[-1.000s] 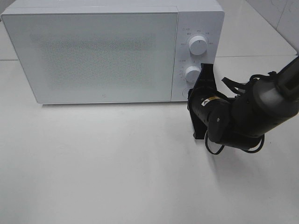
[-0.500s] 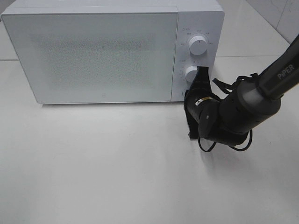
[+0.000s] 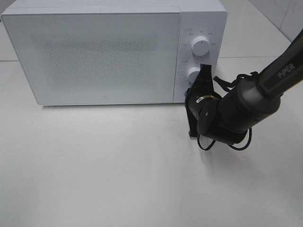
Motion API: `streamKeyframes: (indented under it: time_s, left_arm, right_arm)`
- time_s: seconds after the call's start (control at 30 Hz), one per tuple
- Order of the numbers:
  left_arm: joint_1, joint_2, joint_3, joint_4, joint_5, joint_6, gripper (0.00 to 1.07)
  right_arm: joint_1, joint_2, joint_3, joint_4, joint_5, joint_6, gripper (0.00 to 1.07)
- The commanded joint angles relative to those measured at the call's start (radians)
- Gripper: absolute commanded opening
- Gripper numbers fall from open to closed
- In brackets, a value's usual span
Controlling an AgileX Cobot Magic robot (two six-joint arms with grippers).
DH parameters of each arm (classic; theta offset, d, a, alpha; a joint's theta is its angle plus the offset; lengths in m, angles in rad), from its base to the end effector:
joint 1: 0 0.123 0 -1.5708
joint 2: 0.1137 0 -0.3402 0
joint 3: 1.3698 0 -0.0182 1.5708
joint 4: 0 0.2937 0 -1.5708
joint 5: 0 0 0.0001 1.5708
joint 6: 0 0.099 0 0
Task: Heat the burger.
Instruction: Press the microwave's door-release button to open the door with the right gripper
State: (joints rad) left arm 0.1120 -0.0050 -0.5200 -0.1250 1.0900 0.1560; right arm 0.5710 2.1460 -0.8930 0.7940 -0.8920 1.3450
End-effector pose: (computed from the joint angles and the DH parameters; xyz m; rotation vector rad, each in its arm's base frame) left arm -0.0195 -0.0132 0.2986 0.0548 2.0414 0.0180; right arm 0.3855 0.1824 0.0869 1.5833 1.3657 1.0188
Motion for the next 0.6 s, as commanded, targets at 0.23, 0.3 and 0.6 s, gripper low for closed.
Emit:
streamKeyframes:
  time_s: [0.23, 0.3, 0.6]
  left_arm:
    - [0.000, -0.019, 0.001, -0.003, -0.017, -0.005, 0.98]
    - [0.000, -0.019, 0.001, -0.003, -0.017, -0.005, 0.98]
    - [0.000, -0.019, 0.001, -0.003, -0.017, -0.005, 0.98]
  right_arm:
    - [-0.012, 0.027, -0.104, -0.021, -0.224, -0.002, 0.00]
    - [-0.012, 0.044, -0.136, -0.023, -0.275, -0.002, 0.00]
    - [-0.012, 0.061, -0.170, -0.029, -0.254, -0.022, 0.00]
